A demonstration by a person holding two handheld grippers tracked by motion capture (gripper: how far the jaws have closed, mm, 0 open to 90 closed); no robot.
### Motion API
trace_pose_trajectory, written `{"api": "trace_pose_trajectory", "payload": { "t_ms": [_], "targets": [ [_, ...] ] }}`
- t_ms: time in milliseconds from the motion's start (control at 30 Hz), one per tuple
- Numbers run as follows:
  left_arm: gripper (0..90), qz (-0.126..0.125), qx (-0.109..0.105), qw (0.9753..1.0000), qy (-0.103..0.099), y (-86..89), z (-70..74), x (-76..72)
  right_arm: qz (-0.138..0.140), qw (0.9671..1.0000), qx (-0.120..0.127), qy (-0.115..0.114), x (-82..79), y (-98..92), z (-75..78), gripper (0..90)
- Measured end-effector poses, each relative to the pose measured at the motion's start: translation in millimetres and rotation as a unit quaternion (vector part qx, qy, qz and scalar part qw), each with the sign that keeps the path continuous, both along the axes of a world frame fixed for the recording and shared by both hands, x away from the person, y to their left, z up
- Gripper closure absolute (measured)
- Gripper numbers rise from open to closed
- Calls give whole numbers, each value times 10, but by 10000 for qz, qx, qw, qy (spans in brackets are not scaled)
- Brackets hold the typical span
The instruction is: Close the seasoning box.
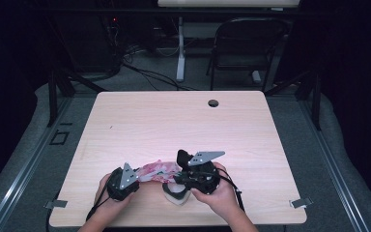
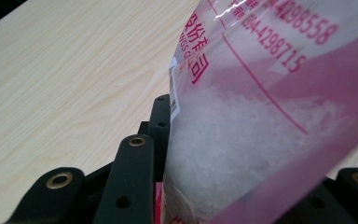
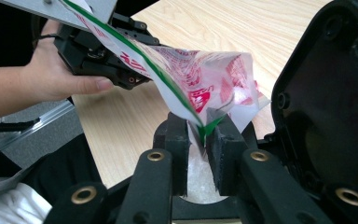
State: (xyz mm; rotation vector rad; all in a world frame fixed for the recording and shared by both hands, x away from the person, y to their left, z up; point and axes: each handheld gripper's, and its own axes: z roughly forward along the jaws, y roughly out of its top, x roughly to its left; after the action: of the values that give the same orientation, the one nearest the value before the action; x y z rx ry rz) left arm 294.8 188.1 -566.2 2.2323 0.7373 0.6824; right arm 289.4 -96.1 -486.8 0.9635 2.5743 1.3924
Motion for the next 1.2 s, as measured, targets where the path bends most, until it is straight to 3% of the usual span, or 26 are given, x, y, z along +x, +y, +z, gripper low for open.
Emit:
{"api": "trace_pose_trajectory", "payload": {
  "t_ms": [267, 600, 867, 1033, 1200],
  "targets": [
    [715, -34, -231, 9995, 215, 35, -38, 42, 2, 10000, 17, -6, -5, 7, -13, 720],
    [721, 78, -640, 9965, 530, 123, -93, 133, 56, 10000, 35, -18, -12, -14, 2, 618],
    [723, 204, -1087, 9908, 782, 239, -95, 194, 33, 9999, 109, -11, -10, -45, 9, 597],
    [724, 277, -1421, 9855, 884, 311, -91, 223, 45, 10000, 86, -15, -8, -45, 6, 596],
    [725, 380, -1514, 9836, 905, 373, -73, 242, 5, 9999, 111, -10, -7, -49, 2, 595]
  ]
}}
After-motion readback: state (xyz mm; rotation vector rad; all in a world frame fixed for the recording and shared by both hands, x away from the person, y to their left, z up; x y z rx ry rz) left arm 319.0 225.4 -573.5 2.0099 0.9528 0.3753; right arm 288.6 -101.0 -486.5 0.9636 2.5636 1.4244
